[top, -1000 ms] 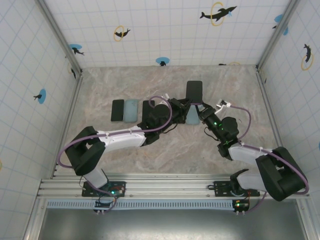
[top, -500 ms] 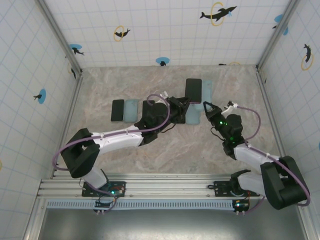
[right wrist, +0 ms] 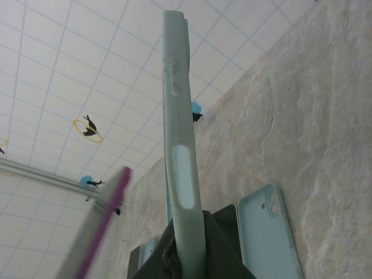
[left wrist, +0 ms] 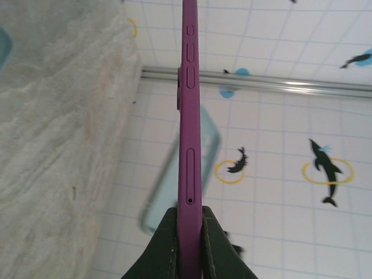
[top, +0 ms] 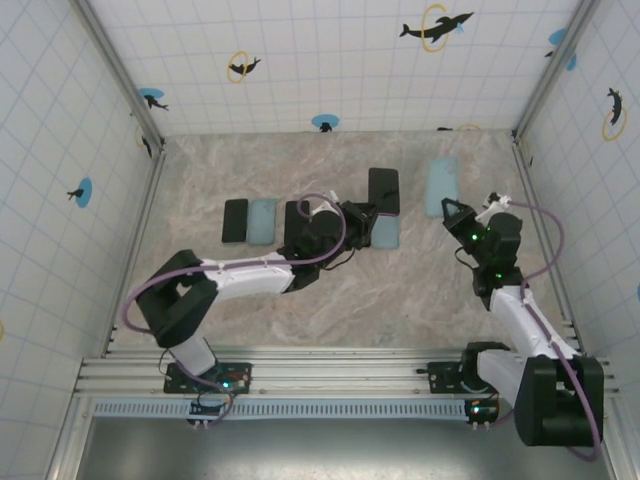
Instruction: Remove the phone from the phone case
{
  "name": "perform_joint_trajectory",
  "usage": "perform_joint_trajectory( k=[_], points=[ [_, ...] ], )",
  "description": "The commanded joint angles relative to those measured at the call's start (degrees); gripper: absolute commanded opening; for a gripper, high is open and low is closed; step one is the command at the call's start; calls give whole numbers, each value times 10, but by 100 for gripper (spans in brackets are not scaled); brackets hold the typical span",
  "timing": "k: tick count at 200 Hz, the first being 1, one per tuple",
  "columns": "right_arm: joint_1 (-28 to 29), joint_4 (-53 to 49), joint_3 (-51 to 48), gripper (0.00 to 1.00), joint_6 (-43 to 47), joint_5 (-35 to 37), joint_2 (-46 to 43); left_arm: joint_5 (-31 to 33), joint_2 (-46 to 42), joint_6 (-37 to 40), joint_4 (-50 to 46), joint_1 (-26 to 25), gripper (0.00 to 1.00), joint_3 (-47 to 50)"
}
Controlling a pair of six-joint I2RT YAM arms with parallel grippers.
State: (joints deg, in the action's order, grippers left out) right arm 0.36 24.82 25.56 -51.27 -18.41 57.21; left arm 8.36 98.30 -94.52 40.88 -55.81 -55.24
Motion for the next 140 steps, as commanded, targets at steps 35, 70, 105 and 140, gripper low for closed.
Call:
perform_joint_trajectory(
  k=[35, 70, 105, 140],
  points=[
    [-61, -106, 67, 0, 64, -94, -18, 8, 122, 7, 52, -8, 0, -102],
    [-73, -116, 73, 0, 51, -83, -17, 8, 199, -12, 68, -21, 0, -161],
    [-85, -133, 77, 0, 52, -65, -17, 22, 249, -29, 66, -29, 0, -194],
    [-87, -151, 80, 0, 65, -52, -17, 32, 289, -51, 62, -40, 0, -222]
  ],
)
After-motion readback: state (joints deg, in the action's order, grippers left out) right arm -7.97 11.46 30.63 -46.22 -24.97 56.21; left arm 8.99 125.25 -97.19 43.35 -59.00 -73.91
